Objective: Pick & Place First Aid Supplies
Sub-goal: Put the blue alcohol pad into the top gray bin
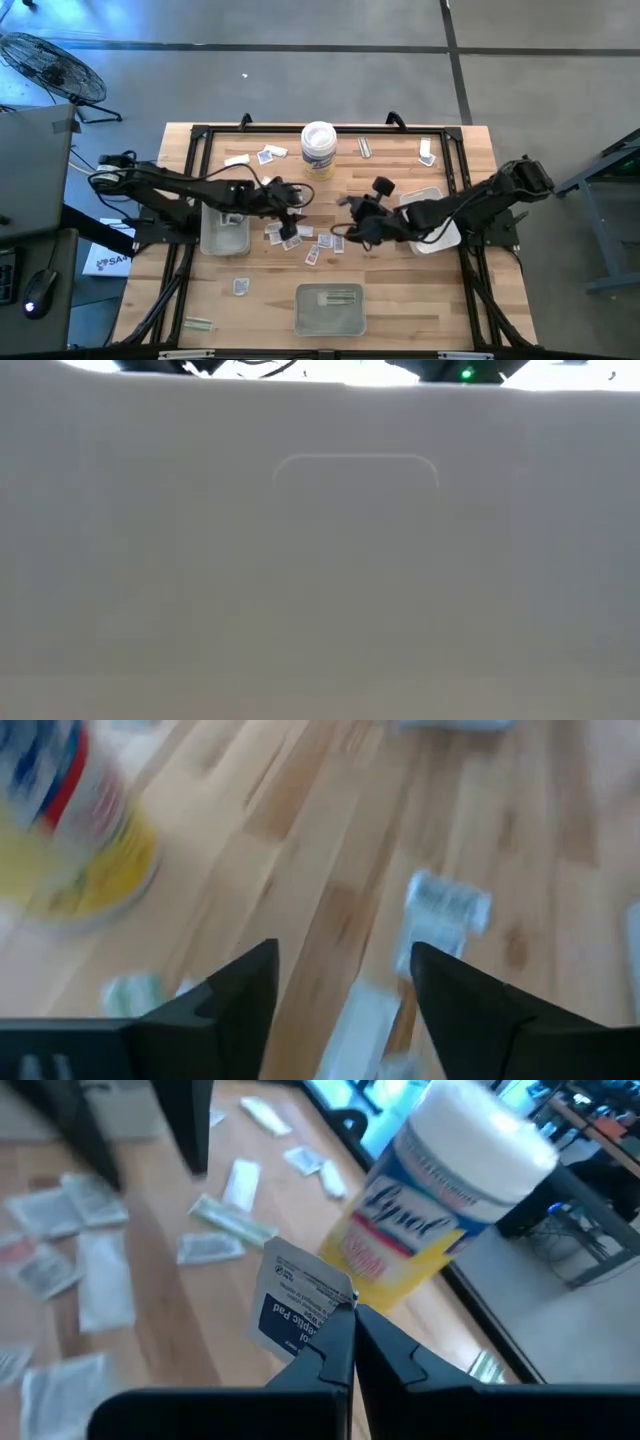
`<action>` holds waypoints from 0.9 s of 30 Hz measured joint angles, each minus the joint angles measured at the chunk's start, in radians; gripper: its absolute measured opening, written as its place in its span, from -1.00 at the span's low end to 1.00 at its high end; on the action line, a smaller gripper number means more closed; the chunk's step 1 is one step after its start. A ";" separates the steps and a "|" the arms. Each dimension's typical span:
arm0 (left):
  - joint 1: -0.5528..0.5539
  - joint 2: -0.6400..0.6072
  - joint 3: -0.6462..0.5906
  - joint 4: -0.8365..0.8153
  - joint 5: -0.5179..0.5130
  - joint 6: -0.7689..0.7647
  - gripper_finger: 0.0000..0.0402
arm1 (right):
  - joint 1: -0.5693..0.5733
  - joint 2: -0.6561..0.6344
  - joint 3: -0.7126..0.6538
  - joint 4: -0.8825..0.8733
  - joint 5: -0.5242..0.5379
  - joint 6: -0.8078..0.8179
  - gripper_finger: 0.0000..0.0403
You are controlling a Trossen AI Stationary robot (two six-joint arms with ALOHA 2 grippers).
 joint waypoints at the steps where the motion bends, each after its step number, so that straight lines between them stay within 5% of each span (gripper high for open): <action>1: 0.001 0.015 0.000 0.041 0.004 0.008 0.17 | -0.008 0.000 0.000 0.024 -0.003 -0.014 -0.99; 11: 0.001 0.150 0.000 0.433 -0.083 0.151 0.24 | -0.034 0.045 0.000 0.221 -0.025 -0.176 -0.99; 19: 0.050 0.159 0.000 0.515 -0.072 0.182 0.22 | -0.041 0.056 0.000 0.247 -0.046 -0.187 -0.99; 27: 0.066 0.158 0.000 0.536 -0.003 0.190 -0.37 | -0.061 0.056 0.000 0.255 -0.061 -0.180 -0.98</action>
